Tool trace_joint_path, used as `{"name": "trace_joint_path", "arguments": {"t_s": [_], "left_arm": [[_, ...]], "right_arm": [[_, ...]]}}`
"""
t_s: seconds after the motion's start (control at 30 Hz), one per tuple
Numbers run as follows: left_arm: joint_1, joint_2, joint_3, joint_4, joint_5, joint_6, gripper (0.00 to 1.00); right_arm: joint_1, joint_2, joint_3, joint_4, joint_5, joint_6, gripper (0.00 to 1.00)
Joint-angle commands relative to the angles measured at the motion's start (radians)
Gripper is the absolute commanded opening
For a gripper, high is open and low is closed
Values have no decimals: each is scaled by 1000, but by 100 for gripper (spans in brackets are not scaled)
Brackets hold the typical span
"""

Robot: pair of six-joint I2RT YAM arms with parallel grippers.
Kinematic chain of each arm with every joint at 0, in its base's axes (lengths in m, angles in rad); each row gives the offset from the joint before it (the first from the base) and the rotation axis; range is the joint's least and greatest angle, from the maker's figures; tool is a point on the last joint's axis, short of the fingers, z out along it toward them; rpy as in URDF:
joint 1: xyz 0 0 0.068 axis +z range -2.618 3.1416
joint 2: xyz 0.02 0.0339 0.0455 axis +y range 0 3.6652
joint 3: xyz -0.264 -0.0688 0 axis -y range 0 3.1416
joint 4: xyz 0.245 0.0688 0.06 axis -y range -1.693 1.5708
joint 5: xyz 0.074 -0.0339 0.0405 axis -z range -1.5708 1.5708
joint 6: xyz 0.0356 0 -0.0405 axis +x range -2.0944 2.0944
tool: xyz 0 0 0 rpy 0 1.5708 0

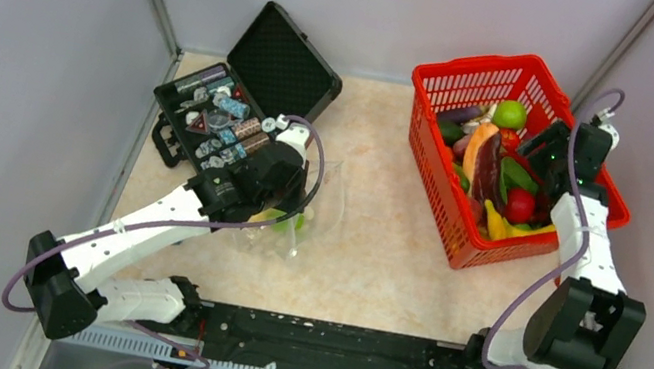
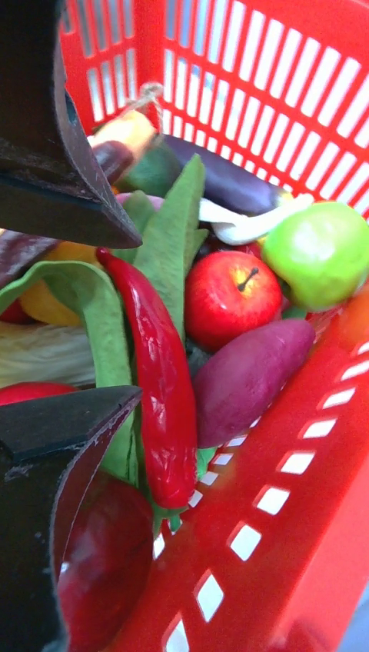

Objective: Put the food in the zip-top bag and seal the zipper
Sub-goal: Pick up the fake vegetable from the bin.

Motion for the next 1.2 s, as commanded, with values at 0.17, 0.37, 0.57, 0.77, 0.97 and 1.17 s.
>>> {"name": "trace_joint_path", "arguments": {"t_s": [0.17,0.37,0.57,0.77,0.97,1.17], "left_arm": [[5,-1,-10,42,-30,38,0],[10,15,-9,58,-18,41,0],[11,21,-2,51,-19,49,0],[12,16,-9,55,-16,39,0],[12,14,-4,44,-12,38,0],[12,10,-4,37,-24,35,0]], "right_arm": [[11,123,79,-5,150,317,62],[44,132,44,13,270,413,61],[68,156,109,-79,306,457,61],[118,169,79,-57,374,519,61],[115,231,57,52,414,557,51],[115,247,63,113,372,573,21]]}}
